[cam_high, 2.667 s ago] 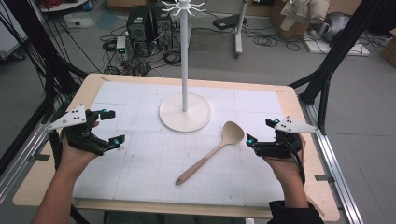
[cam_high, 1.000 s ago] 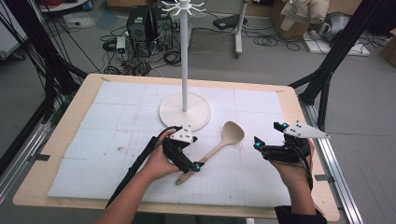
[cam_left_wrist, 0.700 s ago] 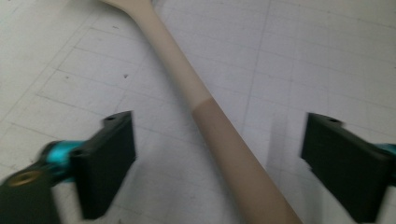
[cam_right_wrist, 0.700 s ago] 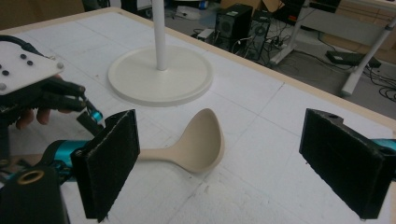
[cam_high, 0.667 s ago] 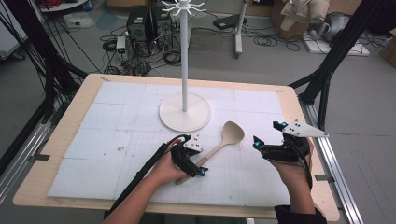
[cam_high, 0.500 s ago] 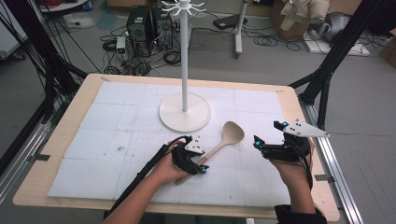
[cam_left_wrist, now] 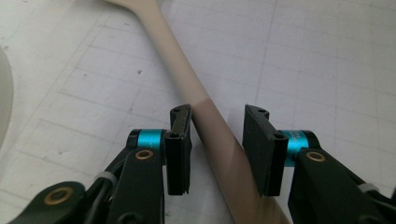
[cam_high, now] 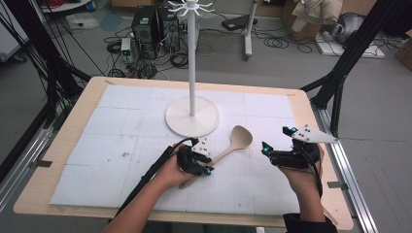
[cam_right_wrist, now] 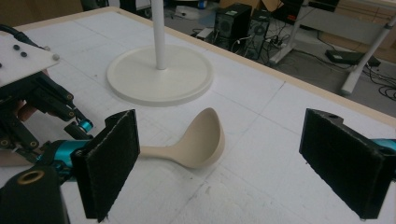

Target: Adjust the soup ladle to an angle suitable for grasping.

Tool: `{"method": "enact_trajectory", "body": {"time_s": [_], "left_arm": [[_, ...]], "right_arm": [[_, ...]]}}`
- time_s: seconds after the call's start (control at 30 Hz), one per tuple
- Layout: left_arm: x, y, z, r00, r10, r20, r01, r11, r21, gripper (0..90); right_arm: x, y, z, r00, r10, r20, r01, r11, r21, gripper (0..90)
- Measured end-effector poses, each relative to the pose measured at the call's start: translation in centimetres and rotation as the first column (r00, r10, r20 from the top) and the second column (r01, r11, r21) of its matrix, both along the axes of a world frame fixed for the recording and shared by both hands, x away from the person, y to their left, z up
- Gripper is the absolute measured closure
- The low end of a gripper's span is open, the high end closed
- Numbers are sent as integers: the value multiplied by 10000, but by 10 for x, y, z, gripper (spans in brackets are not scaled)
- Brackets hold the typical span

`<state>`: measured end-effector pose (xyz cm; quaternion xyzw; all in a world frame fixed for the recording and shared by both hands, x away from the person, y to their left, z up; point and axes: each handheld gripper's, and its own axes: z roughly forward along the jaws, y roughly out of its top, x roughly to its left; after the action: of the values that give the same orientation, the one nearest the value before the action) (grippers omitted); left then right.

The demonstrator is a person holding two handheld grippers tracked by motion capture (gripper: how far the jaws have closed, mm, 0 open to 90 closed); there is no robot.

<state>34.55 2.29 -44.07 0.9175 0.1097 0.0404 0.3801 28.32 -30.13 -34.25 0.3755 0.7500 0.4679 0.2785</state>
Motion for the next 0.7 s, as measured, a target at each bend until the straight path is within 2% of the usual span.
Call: {"method": "enact_trajectory", "body": {"time_s": [0.2,0.37,0.53,0.6,0.7], "left_arm": [[2,2,1,9997,-212,98,212,9998,-18,650],[1,4,2,9975,-561,434,563,9984,-34,688],[3,6,3,9961,-659,590,666,9977,-112,714],[3,6,4,9936,-742,851,744,9972,-2,720],[5,4,8,9913,-906,957,868,9953,437,724]], "right_arm": [[0,1,1,10000,-12,35,12,10000,-50,112],[0,1,0,10000,-55,-28,55,10000,-54,112],[1,2,-1,10000,-67,-58,67,9999,-85,112],[1,3,-2,10000,-61,-57,60,9999,-93,112],[1,3,-2,9999,-104,-102,103,9999,-54,112]]}}
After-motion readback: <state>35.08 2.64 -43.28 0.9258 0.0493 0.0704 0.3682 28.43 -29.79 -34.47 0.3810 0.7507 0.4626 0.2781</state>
